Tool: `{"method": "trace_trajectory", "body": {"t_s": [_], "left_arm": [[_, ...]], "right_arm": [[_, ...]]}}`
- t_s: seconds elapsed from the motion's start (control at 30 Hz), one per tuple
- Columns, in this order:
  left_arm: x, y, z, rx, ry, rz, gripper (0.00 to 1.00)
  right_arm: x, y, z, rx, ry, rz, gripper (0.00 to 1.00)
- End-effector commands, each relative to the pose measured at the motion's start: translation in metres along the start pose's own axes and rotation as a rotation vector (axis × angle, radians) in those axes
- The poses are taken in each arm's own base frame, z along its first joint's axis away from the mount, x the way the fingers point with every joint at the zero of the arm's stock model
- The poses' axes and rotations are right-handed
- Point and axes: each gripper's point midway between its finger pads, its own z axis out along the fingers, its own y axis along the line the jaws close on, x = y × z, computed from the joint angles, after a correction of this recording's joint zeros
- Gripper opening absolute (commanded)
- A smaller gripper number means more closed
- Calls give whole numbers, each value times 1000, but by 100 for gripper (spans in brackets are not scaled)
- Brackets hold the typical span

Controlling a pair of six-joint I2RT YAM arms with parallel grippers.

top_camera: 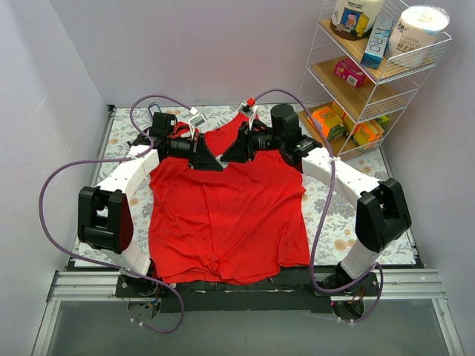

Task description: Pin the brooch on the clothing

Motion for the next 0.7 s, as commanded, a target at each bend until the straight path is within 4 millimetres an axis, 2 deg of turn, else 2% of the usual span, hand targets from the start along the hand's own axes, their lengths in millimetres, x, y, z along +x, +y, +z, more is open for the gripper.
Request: {"method": "trace_trajectory", "body": {"t_s": [0.0,0.2,0.3,0.57,0.67], "left_arm": [[-16,-28,-3,30,-16,101,0],[-16,-29,-3,31,-16,104,0],[-16,-29,-3,32,-16,104,0],[-16,-29,-2,24,-14,104,0],[-16,-30,-2,25,-14,109,0]], "right_arm": [[-17,8,3,-38,-29,-45,34],[-14,6,4,-38,-27,-42,14],[-14,8,4,-49,-30,-40,12],[-20,13,3,-61,-48,-46,35],[-23,15,3,-67,-55,-47,38]]}}
